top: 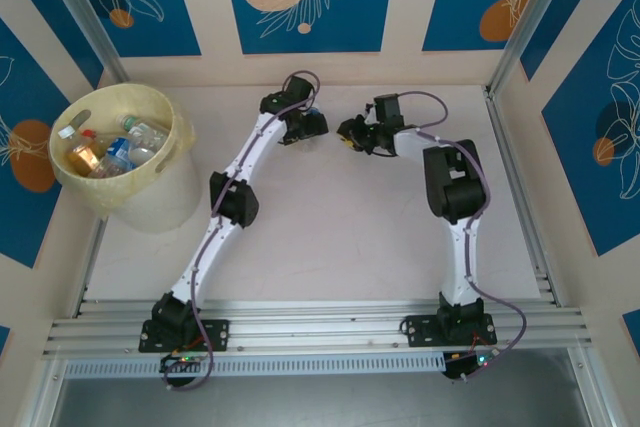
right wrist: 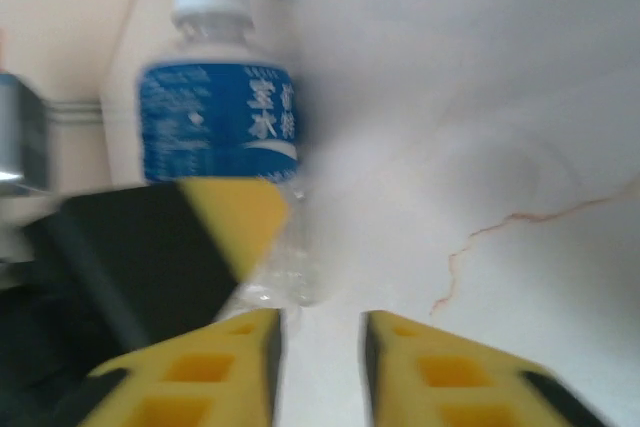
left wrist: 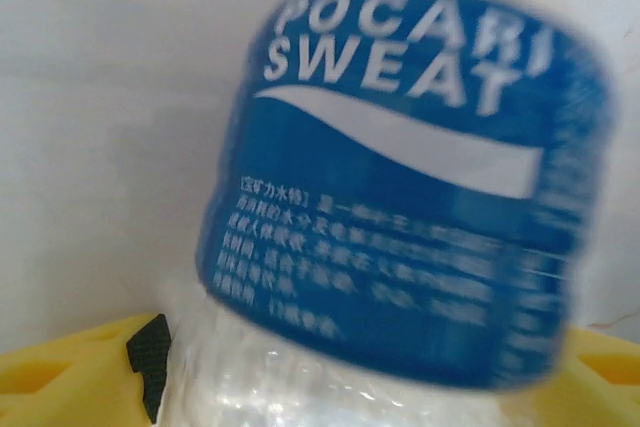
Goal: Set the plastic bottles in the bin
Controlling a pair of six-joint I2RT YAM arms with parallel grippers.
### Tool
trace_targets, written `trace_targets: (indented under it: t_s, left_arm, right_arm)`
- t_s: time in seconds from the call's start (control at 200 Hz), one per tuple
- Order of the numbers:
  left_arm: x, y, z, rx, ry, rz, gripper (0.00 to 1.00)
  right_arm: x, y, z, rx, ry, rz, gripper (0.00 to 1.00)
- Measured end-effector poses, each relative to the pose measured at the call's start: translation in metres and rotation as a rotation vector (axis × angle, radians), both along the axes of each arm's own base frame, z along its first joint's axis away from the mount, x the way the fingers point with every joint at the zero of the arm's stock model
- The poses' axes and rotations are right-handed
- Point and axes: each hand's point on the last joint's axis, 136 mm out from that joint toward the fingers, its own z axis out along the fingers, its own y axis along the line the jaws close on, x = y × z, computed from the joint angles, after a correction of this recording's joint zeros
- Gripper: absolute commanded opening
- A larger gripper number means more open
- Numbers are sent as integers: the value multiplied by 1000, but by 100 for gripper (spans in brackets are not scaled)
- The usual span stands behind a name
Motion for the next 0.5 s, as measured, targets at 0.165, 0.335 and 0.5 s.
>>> trace_targets:
  t_s: [0.165,0.335,0.5]
  left_arm:
    - [-4,-3,2,37,-28,-121,76]
    - [-10,-2,-2,97,-37,-221,62]
    - [-14,-5,-3,131,-52,-299,55]
  right_arm:
    - [-7,-35,39,-24,-81,-82,64]
    - [-28,-52,63,-63,-132,-115,84]
    - [-50,-67,75,-123,-157,-139,99]
